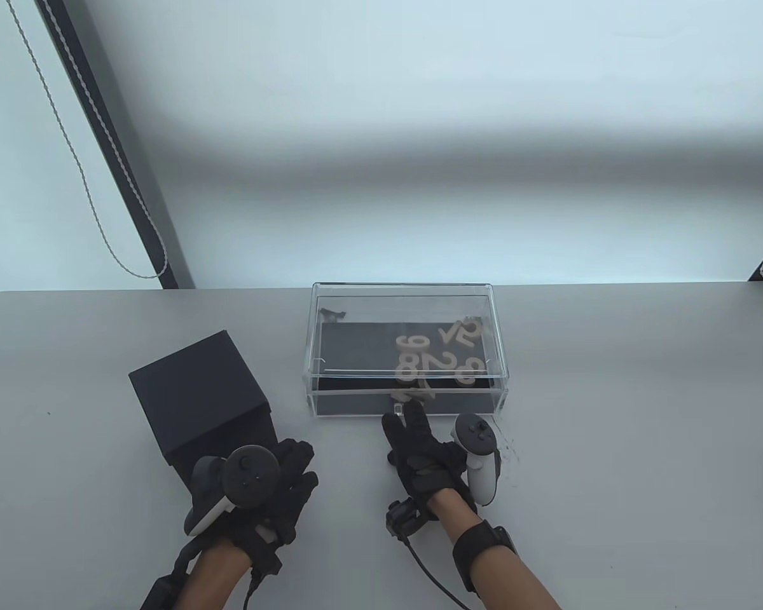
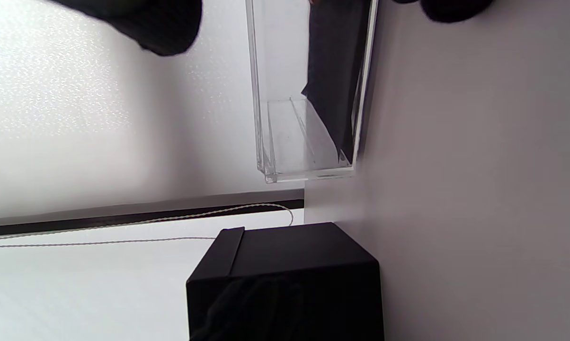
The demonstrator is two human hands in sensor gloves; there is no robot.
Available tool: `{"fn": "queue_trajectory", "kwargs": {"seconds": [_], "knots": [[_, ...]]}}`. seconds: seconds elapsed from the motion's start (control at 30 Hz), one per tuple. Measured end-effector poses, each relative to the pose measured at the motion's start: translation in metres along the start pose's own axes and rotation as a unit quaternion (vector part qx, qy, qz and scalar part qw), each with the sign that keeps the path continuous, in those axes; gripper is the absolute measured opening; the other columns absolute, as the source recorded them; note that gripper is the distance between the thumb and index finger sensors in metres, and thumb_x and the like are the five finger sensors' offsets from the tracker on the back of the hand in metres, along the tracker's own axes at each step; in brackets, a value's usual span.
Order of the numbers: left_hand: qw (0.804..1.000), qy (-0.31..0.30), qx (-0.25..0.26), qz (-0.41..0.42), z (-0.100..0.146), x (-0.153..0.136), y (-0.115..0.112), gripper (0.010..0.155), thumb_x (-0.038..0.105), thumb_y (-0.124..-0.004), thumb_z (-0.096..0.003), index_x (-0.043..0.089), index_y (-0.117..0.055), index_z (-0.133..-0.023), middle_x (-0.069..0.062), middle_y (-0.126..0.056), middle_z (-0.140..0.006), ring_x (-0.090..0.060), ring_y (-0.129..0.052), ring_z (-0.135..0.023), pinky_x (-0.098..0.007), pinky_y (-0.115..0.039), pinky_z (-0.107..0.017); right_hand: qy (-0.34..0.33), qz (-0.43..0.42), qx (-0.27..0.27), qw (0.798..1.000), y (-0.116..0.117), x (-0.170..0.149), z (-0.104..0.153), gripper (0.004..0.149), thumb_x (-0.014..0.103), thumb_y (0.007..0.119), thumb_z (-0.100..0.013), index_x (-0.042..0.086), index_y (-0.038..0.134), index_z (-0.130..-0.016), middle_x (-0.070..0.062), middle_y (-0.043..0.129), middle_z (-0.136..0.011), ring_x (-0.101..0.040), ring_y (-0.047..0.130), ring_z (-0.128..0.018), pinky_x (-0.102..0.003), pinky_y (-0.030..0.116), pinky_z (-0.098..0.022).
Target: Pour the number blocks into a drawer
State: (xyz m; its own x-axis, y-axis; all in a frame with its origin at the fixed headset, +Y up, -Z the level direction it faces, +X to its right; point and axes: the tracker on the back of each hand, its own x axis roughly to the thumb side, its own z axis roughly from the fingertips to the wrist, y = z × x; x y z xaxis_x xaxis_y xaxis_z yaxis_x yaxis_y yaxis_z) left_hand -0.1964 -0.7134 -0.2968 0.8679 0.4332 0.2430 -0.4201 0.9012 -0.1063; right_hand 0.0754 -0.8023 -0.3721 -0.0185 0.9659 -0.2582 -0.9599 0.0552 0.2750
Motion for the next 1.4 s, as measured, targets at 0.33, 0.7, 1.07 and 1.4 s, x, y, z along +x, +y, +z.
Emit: {"fn": "queue_trajectory", "kwargs": {"seconds": [0.33, 0.7, 1.07, 1.4], "knots": [[1.000, 0.004, -0.005, 0.001, 0.000, -0.001, 0.000, 0.066, 0.056, -0.066, -0.0463, 0.019, -0.069, -0.101, -0.016, -0.074, -0.110, -0.045, -0.067, -0.099, -0.068, -0.044, -0.073, 0.003, 0.019, -0.002, 1.000, -0.005, 0.004, -0.014, 0.090, 0.057, 0.067, -0.050, 0.011, 0.008, -0.100, -0.028, -0.002, -0.103, -0.057, 0.029, -0.097, -0.062, 0.050, -0.069], [1.000, 0.000, 0.001, 0.007, -0.001, -0.002, 0.001, 0.066, 0.056, -0.066, -0.0462, 0.019, -0.069, -0.101, -0.016, -0.074, -0.110, -0.045, -0.067, -0.098, -0.068, -0.044, -0.073, -0.015, 0.027, -0.012, 0.999, -0.012, 0.005, -0.002, 0.087, 0.057, 0.067, -0.049, 0.008, 0.017, -0.101, -0.030, 0.008, -0.103, -0.059, 0.038, -0.093, -0.065, 0.052, -0.064], [1.000, -0.001, 0.001, 0.007, -0.002, -0.003, -0.001, 0.066, 0.056, -0.066, -0.0461, 0.019, -0.069, -0.101, -0.016, -0.074, -0.110, -0.045, -0.067, -0.098, -0.068, -0.044, -0.073, -0.037, 0.045, 0.017, 0.998, -0.014, 0.015, 0.036, 0.085, 0.057, 0.067, -0.049, 0.007, 0.024, -0.102, -0.028, 0.018, -0.106, -0.058, 0.045, -0.092, -0.068, 0.052, -0.062], [1.000, -0.002, -0.003, 0.005, -0.001, -0.003, -0.003, 0.066, 0.056, -0.066, -0.0461, 0.019, -0.069, -0.101, -0.016, -0.074, -0.110, -0.045, -0.067, -0.098, -0.068, -0.045, -0.073, -0.062, 0.080, 0.036, 0.994, -0.020, 0.018, 0.068, 0.084, 0.057, 0.068, -0.048, 0.007, 0.028, -0.102, -0.028, 0.022, -0.106, -0.058, 0.049, -0.091, -0.068, 0.053, -0.062]]}}
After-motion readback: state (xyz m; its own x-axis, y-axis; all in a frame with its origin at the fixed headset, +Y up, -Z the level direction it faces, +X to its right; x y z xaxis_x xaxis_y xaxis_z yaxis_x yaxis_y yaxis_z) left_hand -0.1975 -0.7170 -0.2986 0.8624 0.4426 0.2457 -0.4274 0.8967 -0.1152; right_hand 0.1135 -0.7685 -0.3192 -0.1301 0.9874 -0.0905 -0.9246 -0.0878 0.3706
